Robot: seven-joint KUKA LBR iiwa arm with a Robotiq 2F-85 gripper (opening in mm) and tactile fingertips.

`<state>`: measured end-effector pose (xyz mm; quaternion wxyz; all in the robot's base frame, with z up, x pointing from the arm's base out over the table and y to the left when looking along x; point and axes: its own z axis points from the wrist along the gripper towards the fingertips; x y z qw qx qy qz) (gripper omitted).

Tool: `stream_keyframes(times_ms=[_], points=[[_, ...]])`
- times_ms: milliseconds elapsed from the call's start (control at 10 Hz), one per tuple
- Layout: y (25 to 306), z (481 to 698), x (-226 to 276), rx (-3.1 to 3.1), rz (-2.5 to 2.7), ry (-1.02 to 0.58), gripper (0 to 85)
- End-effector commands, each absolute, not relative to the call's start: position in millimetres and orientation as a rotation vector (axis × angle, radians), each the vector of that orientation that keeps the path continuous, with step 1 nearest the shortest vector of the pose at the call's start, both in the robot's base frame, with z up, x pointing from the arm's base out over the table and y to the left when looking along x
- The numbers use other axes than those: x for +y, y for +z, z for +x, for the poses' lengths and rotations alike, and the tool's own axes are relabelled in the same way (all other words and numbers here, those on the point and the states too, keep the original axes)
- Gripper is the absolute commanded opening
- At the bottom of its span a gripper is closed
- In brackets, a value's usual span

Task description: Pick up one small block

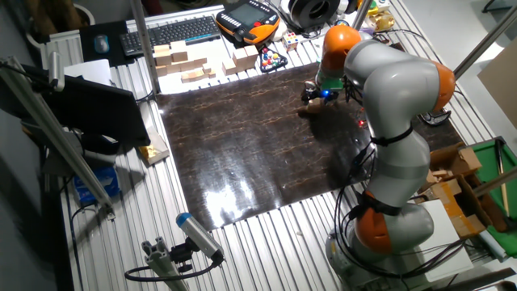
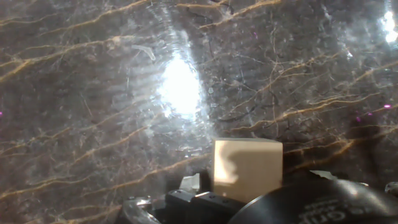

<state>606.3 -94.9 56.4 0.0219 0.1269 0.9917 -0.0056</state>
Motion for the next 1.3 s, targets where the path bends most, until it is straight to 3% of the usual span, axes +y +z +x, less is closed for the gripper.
stream_keyframes(times_ms=[0, 800, 1200], points=[[54, 607, -94, 3.073, 0.394, -0.017, 85.0], [42, 610, -93, 3.071, 0.392, 0.012, 84.0], [40, 610, -94, 3.075, 0.379, 0.023, 72.3]])
